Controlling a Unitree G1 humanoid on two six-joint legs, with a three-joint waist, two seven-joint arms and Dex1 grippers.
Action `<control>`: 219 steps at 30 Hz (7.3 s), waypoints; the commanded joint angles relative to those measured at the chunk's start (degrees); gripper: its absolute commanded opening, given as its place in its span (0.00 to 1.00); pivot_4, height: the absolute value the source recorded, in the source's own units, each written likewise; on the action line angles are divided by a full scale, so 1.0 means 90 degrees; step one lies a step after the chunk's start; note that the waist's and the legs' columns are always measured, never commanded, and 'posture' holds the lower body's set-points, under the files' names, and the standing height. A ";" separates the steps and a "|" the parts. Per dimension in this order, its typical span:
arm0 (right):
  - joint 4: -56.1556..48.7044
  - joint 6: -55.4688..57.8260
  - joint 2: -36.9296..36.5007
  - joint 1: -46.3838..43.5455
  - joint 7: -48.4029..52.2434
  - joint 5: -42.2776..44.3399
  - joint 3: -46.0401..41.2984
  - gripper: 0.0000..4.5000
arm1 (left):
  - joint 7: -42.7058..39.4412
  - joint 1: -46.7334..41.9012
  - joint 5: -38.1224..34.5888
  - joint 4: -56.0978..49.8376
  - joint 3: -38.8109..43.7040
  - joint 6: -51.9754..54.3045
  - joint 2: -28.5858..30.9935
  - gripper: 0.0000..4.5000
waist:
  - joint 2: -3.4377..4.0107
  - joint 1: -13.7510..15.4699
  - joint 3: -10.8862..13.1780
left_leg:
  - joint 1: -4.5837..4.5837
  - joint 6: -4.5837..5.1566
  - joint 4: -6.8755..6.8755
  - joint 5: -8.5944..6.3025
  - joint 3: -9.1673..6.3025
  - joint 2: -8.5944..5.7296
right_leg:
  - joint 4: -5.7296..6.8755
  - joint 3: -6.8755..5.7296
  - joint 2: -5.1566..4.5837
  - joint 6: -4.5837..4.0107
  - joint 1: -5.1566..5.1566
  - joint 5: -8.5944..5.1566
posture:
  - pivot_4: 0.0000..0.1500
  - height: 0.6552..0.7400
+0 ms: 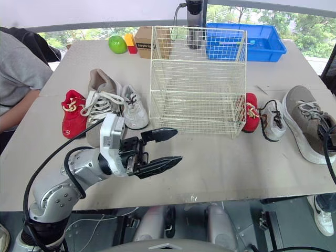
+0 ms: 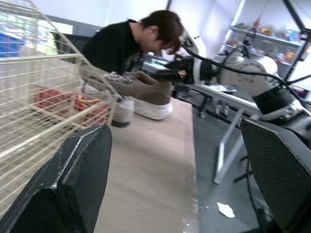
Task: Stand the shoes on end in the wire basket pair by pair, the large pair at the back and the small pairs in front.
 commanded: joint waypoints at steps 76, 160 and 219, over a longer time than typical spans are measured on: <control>0.1088 -0.1145 0.0532 0.0751 -0.0657 0.0339 0.0681 0.00 | -0.0327 -0.1410 -0.0192 0.0423 -0.0124 0.0470 -0.0298 1.00 | -0.0060 0.0023 -0.0054 | 0.0002 0.0001 0.0002 0.0000 -0.0008 0.0000 | -0.0003 0.0005 0.0005 0.0000 0.0009 -0.0001 | 1.00 1.00; 0.1898 -0.2698 -0.2087 -0.8498 0.7654 0.0963 0.5665 0.00 | -0.4823 -0.6822 0.3834 0.5448 -0.1470 -0.0312 0.0363 0.58 | 0.0038 -0.0016 0.0093 | -0.0212 -0.0005 0.0117 0.0004 -0.0033 0.0001 | 0.0114 -0.0072 0.0003 0.0037 -0.0176 0.0017 | 1.00 1.00; -0.0590 0.1075 0.1886 -0.5441 -0.3097 0.2448 0.4006 0.28 | 0.1859 -0.4814 0.5040 0.3768 -0.0207 -0.2595 -0.2252 0.02 | 0.0041 -0.0018 0.0086 | -0.0208 -0.0002 0.0185 0.0003 -0.0089 -0.0009 | 0.0187 -0.0083 0.0004 0.0037 -0.0157 0.0017 | 1.00 1.00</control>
